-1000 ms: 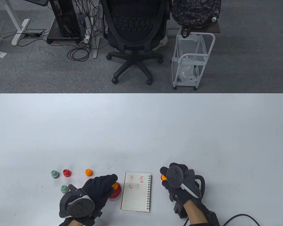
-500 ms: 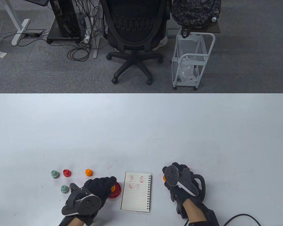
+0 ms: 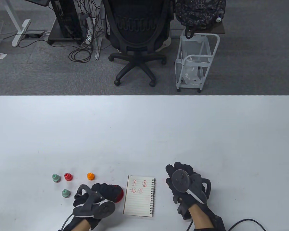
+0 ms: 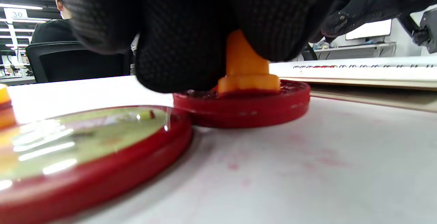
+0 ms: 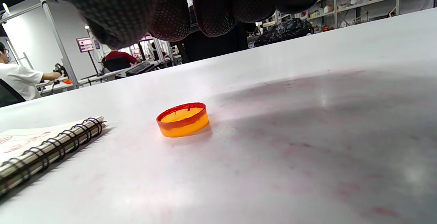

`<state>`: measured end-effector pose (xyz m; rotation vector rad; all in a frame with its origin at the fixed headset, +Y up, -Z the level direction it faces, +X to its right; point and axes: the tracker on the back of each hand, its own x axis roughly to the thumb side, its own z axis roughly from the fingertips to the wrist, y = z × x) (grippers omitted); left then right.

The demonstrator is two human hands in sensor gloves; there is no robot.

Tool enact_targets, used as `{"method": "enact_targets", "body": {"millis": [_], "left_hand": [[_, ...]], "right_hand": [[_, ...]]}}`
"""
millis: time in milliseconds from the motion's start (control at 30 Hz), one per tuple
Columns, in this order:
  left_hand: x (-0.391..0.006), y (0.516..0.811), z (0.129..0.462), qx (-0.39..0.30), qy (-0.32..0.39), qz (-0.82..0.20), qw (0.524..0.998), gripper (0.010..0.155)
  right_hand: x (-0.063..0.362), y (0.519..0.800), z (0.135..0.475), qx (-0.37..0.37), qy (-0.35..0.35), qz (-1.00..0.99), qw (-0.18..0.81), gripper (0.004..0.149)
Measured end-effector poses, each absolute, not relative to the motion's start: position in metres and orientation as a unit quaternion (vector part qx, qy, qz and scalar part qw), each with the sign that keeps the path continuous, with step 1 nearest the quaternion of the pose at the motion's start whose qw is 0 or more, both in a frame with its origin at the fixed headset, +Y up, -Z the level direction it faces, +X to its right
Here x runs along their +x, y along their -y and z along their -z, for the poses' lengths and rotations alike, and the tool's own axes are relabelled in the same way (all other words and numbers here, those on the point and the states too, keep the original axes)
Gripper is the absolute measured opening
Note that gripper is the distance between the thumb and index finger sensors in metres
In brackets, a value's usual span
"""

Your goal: Stamp reward stamp onto notebook

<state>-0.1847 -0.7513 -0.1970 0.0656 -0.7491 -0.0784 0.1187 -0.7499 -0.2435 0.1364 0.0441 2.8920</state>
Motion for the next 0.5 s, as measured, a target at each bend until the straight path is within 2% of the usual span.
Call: {"method": "enact_targets", "body": {"millis": [233, 367, 500], "left_hand": [[-0.177, 0.751, 0.197, 0.035, 0.357, 0.062, 0.931, 0.045], [-0.17, 0.752, 0.189, 0.065, 0.389, 0.119, 0.911, 0.045], [-0.166, 0.753, 0.185, 0.051, 0.408, 0.146, 0.9, 0.046]], "right_hand": [[0.117, 0.749, 0.242, 0.055, -0.015, -0.992, 0.116, 0.056], [0.117, 0.749, 0.241, 0.059, -0.012, -0.992, 0.114, 0.057], [0.119, 0.747, 0.24, 0.059, -0.009, -0.992, 0.115, 0.056]]}}
